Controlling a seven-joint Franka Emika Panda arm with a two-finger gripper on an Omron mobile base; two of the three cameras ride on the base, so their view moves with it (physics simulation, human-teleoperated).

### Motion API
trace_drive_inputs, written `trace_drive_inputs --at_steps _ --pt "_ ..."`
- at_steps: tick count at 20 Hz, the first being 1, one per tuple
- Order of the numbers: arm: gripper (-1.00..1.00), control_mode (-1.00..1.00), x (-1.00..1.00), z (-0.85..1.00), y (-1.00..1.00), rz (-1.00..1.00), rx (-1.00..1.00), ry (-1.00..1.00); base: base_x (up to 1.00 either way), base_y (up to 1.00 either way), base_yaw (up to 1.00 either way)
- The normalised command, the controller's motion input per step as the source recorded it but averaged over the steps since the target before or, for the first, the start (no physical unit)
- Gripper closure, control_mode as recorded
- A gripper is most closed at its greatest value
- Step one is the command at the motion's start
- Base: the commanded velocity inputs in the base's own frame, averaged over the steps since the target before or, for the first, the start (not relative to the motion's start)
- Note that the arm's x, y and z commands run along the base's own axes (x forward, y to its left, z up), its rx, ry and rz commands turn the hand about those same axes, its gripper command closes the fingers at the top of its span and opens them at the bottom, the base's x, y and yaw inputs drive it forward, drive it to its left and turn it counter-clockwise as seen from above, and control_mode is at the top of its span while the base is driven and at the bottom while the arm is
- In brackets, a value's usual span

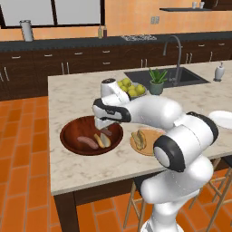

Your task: Place one bun and one sausage from the bowl on each plate.

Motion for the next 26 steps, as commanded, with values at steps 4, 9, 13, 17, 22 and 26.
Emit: trace_drive_inputs --at_steps 4,9,13,17,22,26 --pt "-1.0 -1.0 0.42 -0.47 0.18 0.0 -0.2 -0.24 0.0 0.0 0.0" --pt "-1.0 -1.0 0.6 -0.32 0.1 0.0 -0.1 -0.07 0.0 0.0 0.0" --pt "-1.0 -1.0 0.49 -0.15 0.03 0.0 -0.05 -0.01 0.0 0.0 0.0" --pt "-1.0 -1.0 0.23 -0.03 0.0 0.0 -0.02 0.03 0.0 0.0 0.0" --pt "-1.0 -1.0 0.01 -0.34 0.0 0.0 -0.04 0.04 0.0 0.0 0.0" --pt "-1.0 -1.0 0.13 -0.4 0.0 0.0 -0.04 0.0 0.0 0.0 0.0"
